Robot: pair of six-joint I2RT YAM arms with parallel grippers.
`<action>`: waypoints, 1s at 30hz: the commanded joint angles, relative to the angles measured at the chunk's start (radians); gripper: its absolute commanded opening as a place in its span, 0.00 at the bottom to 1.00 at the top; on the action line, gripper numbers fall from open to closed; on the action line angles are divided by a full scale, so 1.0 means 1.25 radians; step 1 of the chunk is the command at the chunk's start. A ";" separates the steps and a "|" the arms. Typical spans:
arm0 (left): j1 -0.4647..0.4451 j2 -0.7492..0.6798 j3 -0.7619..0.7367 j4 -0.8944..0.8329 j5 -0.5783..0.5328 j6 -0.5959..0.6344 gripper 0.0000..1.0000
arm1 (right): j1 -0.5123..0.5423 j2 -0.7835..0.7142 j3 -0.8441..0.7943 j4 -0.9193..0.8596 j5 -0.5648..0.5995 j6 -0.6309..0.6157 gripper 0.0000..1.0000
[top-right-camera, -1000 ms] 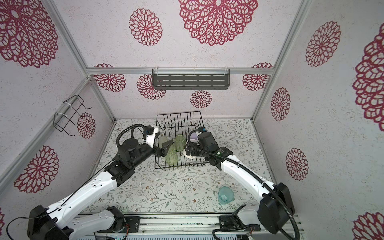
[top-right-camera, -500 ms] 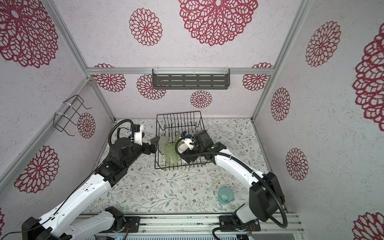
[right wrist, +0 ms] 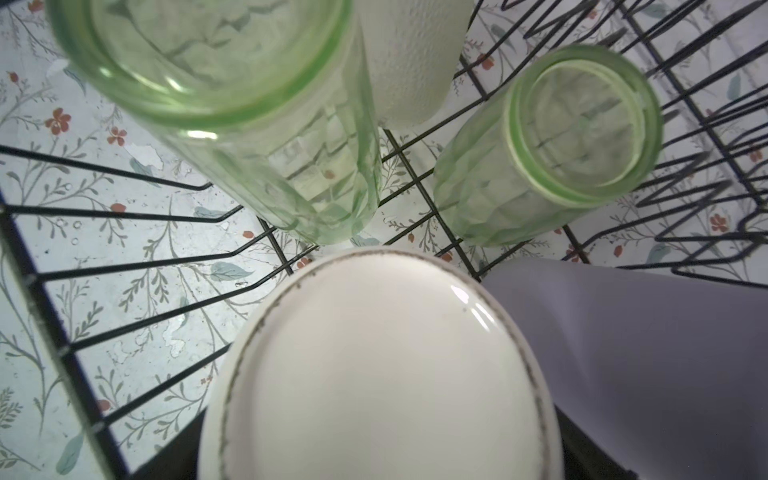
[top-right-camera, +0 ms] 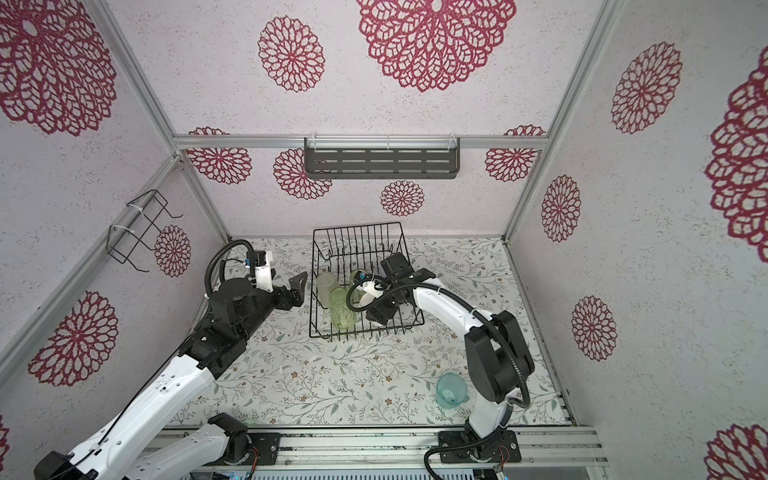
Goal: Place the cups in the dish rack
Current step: 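Open the left gripper and withdraw it while the right gripper holds the mug, then lower the white mug upright into the rack with the right gripper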
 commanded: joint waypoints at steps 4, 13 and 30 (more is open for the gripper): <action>0.007 0.003 -0.002 -0.014 -0.011 -0.004 0.95 | -0.014 0.027 0.080 0.002 -0.067 -0.083 0.55; 0.008 0.010 0.006 -0.031 -0.019 -0.003 0.95 | -0.020 0.047 0.037 0.063 -0.132 -0.137 0.62; 0.013 0.011 0.003 -0.040 -0.014 0.006 0.95 | -0.033 0.046 -0.033 0.121 -0.151 -0.202 0.82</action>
